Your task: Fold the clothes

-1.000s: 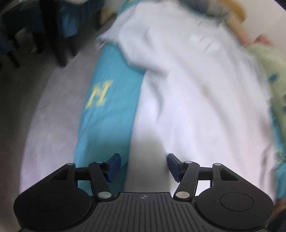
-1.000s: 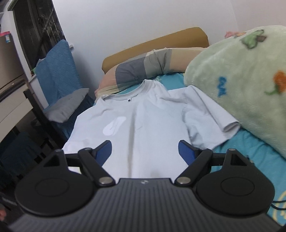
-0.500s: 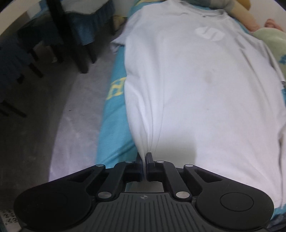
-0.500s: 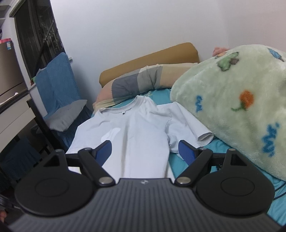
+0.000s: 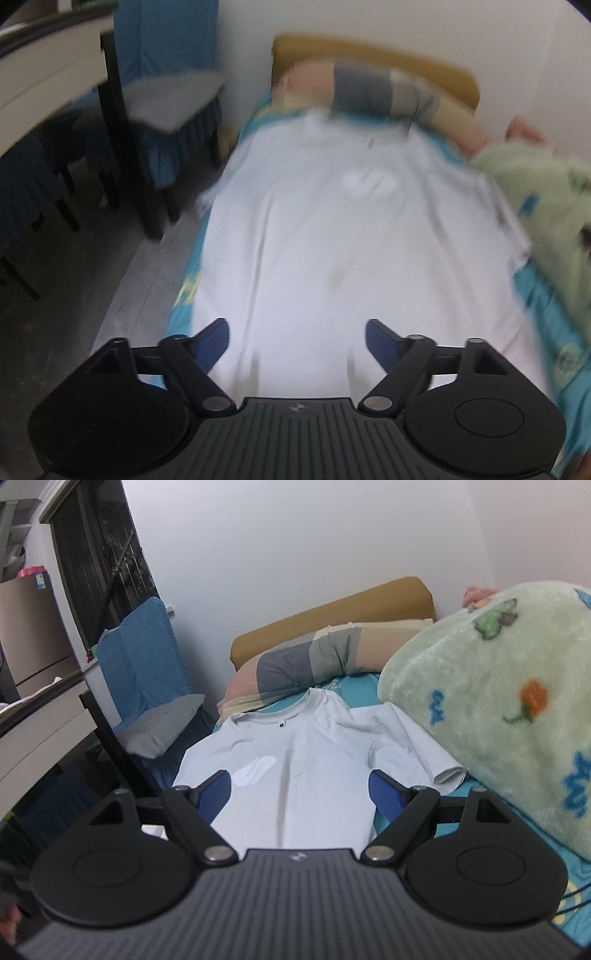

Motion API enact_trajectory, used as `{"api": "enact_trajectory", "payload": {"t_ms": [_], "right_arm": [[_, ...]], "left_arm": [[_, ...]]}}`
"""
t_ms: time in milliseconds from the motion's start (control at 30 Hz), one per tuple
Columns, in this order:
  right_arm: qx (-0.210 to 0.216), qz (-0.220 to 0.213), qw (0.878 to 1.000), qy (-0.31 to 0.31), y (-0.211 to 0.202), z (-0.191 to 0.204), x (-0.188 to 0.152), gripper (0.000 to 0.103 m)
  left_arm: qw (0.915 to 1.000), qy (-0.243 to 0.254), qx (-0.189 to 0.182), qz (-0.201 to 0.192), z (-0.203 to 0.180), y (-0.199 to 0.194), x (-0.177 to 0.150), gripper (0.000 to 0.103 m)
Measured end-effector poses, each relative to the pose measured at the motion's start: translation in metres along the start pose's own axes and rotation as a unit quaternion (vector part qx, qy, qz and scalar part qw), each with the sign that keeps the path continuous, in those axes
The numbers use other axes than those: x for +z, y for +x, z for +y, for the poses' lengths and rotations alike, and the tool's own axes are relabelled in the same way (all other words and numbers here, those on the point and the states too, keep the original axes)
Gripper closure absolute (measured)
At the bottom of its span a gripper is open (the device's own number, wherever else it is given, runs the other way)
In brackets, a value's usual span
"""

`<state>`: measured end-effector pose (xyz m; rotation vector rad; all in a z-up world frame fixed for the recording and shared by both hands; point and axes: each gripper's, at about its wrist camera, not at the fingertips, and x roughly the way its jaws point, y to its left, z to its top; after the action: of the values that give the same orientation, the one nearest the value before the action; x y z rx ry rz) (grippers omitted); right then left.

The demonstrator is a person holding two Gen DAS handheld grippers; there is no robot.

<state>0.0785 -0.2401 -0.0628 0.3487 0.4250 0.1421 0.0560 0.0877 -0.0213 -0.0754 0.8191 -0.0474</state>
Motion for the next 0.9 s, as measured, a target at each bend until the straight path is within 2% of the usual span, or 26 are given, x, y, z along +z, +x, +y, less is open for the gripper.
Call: {"api": "enact_trajectory", "payload": {"t_ms": [133, 300, 467, 567, 733, 900], "right_arm": [[-0.001, -0.005, 1.0, 0.0, -0.001, -0.002, 0.003, 0.02], [-0.023, -0.026, 0.999, -0.008, -0.006, -0.013, 0.013, 0.02], [-0.047, -0.017, 0.999, -0.006, 0.005, -0.023, 0.014, 0.02], [-0.078, -0.012, 0.996, -0.036, 0.017, -0.022, 0.013, 0.02], [-0.103, -0.001, 0.995, 0.004, 0.037, -0.042, 0.012, 0.02], [-0.128, -0.018, 0.991, 0.043, 0.06, -0.071, 0.005, 0.02]], "left_arm": [[0.9971, 0.002, -0.006, -0.075, -0.045, -0.015, 0.012, 0.004], [0.9904, 0.022, -0.017, -0.135, -0.069, 0.025, 0.001, 0.003], [0.9918, 0.029, -0.025, -0.122, -0.062, 0.073, -0.026, 0.003], [0.993, 0.029, -0.021, -0.112, -0.051, 0.086, -0.033, 0.003], [0.9938, 0.03, -0.017, -0.106, -0.047, 0.095, -0.037, 0.003], [0.9926, 0.046, -0.008, -0.112, -0.052, 0.099, -0.037, 0.003]]}}
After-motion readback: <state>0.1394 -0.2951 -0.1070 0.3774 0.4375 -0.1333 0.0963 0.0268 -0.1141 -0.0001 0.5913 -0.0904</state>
